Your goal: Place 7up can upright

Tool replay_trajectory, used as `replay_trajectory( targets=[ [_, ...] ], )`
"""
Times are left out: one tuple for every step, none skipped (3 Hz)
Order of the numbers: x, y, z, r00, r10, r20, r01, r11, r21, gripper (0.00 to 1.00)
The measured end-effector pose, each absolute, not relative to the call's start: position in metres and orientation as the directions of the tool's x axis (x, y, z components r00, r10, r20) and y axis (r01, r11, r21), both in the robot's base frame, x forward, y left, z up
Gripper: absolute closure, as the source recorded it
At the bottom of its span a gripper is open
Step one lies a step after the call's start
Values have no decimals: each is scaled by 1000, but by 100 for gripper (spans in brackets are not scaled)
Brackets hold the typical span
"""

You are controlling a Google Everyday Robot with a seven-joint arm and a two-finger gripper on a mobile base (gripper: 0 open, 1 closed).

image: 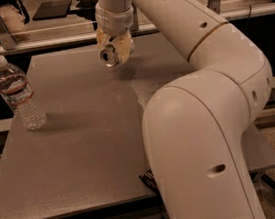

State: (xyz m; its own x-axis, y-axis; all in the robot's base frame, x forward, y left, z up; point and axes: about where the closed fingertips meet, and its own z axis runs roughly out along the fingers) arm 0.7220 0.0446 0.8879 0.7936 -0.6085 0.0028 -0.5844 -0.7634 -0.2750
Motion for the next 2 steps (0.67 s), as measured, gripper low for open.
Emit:
replay_trajectory(
  targets=[
    [724,32,910,697,-702,-148,-701,-622,-350,100],
    [720,27,928,591,-739,-324,-796,-469,-383,100]
  ],
)
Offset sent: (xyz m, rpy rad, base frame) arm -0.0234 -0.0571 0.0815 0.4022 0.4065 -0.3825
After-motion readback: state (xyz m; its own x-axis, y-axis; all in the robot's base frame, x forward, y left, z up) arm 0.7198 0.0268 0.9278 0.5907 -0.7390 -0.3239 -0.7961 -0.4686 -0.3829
